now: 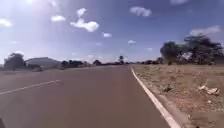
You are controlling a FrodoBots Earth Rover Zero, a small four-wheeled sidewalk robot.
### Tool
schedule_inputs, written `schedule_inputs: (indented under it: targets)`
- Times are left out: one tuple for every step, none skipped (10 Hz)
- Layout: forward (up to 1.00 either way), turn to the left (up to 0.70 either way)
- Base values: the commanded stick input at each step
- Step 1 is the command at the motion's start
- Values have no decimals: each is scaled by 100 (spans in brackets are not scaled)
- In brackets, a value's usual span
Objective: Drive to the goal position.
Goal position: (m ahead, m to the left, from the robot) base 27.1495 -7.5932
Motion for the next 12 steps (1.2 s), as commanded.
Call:
schedule_inputs:
  targets:
    - [85,-14]
    - [85,-26]
    - [85,-24]
    - [85,-11]
    - [85,-34]
    - [85,-34]
    - [85,-34]
    - [85,-34]
    - [85,-34]
    - [85,0]
    - [85,0]
    - [85,0]
